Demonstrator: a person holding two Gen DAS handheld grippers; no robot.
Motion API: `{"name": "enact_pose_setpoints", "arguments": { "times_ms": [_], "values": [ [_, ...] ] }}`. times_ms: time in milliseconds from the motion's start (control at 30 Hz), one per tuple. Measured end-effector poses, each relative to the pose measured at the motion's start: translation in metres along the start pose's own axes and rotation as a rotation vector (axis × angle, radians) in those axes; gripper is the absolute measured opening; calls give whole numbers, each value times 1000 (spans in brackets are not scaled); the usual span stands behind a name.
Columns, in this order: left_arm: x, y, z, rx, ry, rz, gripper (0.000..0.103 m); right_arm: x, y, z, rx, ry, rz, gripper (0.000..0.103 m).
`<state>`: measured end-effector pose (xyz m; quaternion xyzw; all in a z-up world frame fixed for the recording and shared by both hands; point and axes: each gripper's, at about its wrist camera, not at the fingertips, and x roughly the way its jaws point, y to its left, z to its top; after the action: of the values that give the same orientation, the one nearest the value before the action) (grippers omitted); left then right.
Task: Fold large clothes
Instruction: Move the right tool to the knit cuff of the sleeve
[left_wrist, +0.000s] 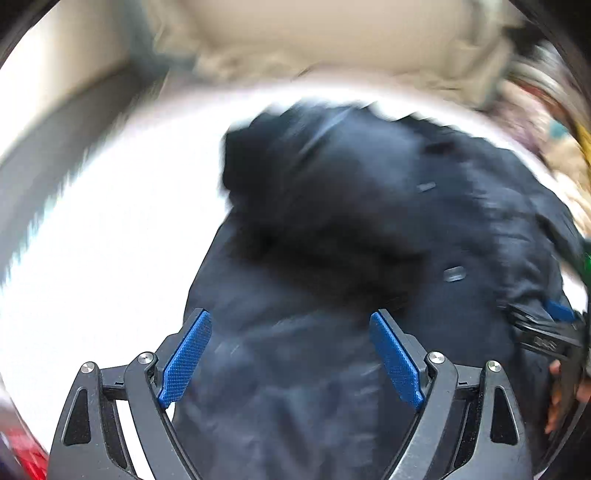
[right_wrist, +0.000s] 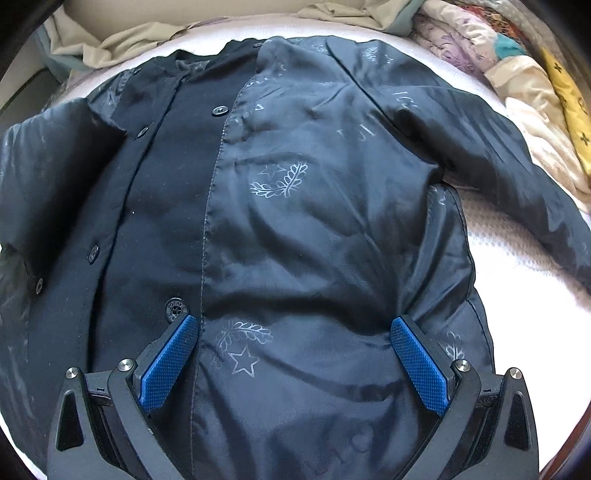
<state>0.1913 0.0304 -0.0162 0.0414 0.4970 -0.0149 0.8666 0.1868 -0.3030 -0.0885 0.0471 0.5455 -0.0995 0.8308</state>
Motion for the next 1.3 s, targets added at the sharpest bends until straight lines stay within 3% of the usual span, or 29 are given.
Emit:
{"name": "enact_pose_setpoints", "arguments": {
  "times_ms": [67,133,200,300,433,533,633,733,833,867,933,1033,1200,1300],
  "values": [
    [21,18,0,-85,94,-7,90,-1,7,5,-32,16,-20,103],
    [35,28,-2,-116,136,24,90,-11,13,13,-38,22,-2,103],
    [42,33,-2,-124,176,50,90,-26,21,18,-32,-21,37,103],
    [42,46,1,-204,214,-21,90,-58,49,29,-84,-121,89,103],
    [29,70,11,-283,177,-11,90,-82,108,40,-218,-234,129,100],
    [16,92,18,-337,134,10,90,-81,152,48,-296,-255,162,93],
    [5,113,20,-403,101,0,90,-72,192,52,-352,-270,186,92],
    [-3,127,23,-454,81,-27,90,-58,221,51,-408,-288,160,92],
    [-8,126,24,-461,77,-42,90,-33,238,54,-450,-268,61,89],
    [-10,126,24,-458,77,-46,90,-24,236,54,-453,-245,32,85],
    [-12,123,23,-453,77,-54,90,-9,227,61,-414,-222,-18,60],
    [-1,122,24,-456,76,-66,90,-12,189,70,-269,-216,24,41],
    [-7,116,21,-455,60,-62,90,-32,110,72,-11,-226,226,38],
    [-10,110,22,-433,45,-47,90,-39,78,62,44,-220,285,38]
  ]
}}
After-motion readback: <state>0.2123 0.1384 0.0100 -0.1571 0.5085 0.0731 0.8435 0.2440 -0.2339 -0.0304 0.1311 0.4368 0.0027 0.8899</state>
